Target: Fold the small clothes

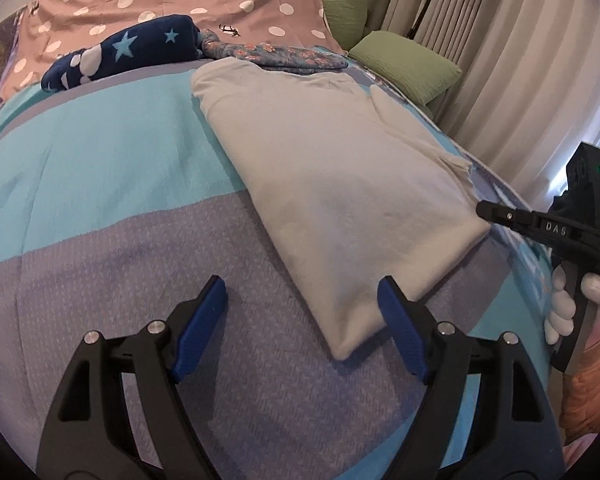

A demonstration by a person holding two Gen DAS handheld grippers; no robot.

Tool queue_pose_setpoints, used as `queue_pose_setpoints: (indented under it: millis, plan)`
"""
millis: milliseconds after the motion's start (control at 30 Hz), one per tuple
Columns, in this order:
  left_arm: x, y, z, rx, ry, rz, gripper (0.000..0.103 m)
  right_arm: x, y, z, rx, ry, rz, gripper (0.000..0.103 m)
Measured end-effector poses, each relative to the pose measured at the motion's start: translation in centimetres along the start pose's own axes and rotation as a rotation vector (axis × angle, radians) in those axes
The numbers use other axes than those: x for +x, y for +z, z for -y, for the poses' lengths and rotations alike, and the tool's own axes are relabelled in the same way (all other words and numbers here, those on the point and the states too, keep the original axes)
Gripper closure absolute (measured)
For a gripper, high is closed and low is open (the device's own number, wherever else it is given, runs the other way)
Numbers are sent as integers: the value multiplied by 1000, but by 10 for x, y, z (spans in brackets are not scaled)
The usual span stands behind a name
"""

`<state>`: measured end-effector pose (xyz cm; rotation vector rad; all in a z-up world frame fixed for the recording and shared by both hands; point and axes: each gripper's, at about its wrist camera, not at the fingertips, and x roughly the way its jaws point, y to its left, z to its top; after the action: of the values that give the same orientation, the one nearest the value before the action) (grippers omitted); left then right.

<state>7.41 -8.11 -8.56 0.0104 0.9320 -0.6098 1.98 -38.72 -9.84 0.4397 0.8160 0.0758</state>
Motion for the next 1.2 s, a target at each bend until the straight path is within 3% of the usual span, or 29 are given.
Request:
queue_pose_setpoints:
  millis: [167, 333, 433, 467, 500, 600, 667, 767, 833, 933, 1000, 1067, 1100, 1133, 1200]
  plan:
    - [-11, 10, 1, -26, -4, 63, 23, -20, 19, -17, -25, 9, 76, 93]
    - [-18, 27, 18, -1, -62, 141, 24, 1, 39, -54, -110, 103, 79, 93]
    - [5, 24, 18, 6, -66, 83, 24, 39, 37, -40, -78, -53, -25, 95]
    - [19, 20, 13, -16, -44, 33, 25, 48, 33, -28, -52, -57, -45, 100]
    - [26, 17, 7, -44, -55, 4, 26, 47, 30, -16, -33, 5, -21, 102]
    - [18, 22, -5, -100, -120, 17, 26, 35, 30, -12, -53, -9, -24, 103]
    - [18, 27, -5, -96, -112, 7, 26, 30, 34, -17, -71, -15, -29, 103]
    - [6, 50, 2, -48, -112, 69, 26, 24, 56, -25, -98, 2, 12, 99]
    - [1, 71, 6, -1, -89, 120, 26, 27, 77, -27, -96, -1, 28, 88]
    - [14, 105, 7, 14, -93, 132, 26, 48, 112, -31, -84, 22, 26, 86]
    - [38, 124, -5, -52, -155, 97, 26, 62, 128, -34, -91, 87, 14, 86]
    - [61, 128, -16, -97, -143, 60, 26, 86, 139, -36, -95, 192, -53, 86]
    - [73, 125, -20, -115, -114, 33, 26, 101, 141, -32, -96, 155, -84, 87]
    - [86, 119, -24, -122, -101, 17, 27, 114, 140, -27, -107, 54, -107, 87]
    - [84, 110, -20, -69, -103, 77, 26, 132, 135, -12, -140, -127, -101, 93]
